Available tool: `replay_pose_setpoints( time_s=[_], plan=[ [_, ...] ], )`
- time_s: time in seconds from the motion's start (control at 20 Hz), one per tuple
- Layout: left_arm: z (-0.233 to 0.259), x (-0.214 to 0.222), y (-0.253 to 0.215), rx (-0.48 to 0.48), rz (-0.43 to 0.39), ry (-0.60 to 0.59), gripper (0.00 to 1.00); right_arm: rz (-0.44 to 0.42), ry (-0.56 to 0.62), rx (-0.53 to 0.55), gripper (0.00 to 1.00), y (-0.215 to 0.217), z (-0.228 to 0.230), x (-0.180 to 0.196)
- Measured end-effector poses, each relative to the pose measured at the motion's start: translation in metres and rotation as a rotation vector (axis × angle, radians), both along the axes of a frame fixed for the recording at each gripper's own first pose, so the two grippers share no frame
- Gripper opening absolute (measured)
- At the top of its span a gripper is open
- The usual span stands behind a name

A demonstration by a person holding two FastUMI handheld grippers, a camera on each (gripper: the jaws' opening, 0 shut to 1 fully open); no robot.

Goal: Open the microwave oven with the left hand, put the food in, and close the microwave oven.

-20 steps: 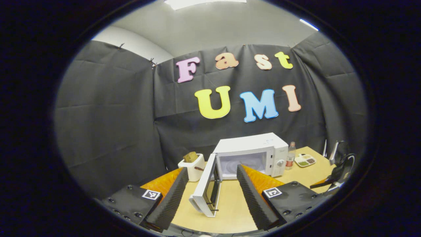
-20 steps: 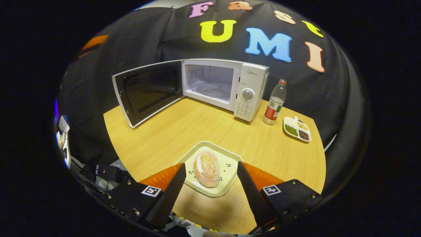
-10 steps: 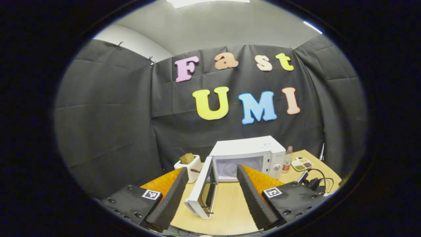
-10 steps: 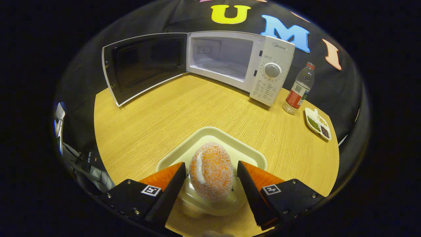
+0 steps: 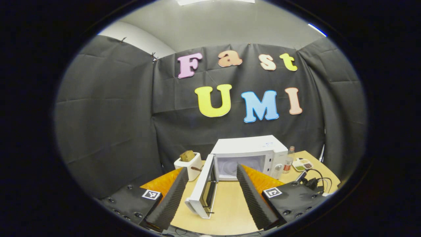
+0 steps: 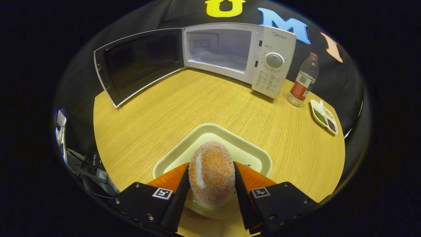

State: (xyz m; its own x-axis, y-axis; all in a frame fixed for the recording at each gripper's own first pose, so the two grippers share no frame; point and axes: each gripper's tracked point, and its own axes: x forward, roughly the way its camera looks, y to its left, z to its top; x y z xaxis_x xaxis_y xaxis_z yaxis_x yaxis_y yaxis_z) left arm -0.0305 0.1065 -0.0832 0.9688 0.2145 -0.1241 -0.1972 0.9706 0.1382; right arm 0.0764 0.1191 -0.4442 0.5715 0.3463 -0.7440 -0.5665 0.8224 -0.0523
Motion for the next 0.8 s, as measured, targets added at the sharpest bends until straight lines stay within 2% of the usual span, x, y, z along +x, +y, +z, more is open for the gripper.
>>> replay_pose_setpoints(
  time_s=[0.05,0.1,0.25,0.35,0.4,0.65,0.7,0.8],
  plan=[
    [-0.001,0.001,0.002,0.007,0.0,0.006,1.0,-0.013,0.011,0.012,0.72,-0.001,0.001,0.0],
    [-0.001,0.001,0.006,0.016,0.001,0.009,1.0,-0.014,0.028,0.025,0.63,0.002,0.002,-0.001],
    [-0.001,0.005,0.014,0.014,-0.003,0.014,1.0,-0.041,0.06,0.084,0.63,0.007,0.016,0.001],
    [-0.003,0.007,0.021,0.007,-0.007,0.016,0.94,-0.066,0.083,0.154,0.63,0.018,0.035,0.003],
    [-0.005,0.009,0.024,0.005,-0.009,0.02,1.0,-0.079,0.084,0.197,0.63,0.026,0.048,0.007],
    [-0.007,0.021,0.038,0.006,-0.042,0.027,1.0,-0.161,0.092,0.456,0.63,0.083,0.115,0.033],
    [-0.009,0.024,0.04,0.008,-0.052,0.031,1.0,-0.179,0.082,0.5,0.6,0.092,0.128,0.041],
    [-0.015,0.028,0.043,-0.003,-0.081,0.043,1.0,-0.216,0.09,0.61,0.63,0.116,0.151,0.055]
  ],
)
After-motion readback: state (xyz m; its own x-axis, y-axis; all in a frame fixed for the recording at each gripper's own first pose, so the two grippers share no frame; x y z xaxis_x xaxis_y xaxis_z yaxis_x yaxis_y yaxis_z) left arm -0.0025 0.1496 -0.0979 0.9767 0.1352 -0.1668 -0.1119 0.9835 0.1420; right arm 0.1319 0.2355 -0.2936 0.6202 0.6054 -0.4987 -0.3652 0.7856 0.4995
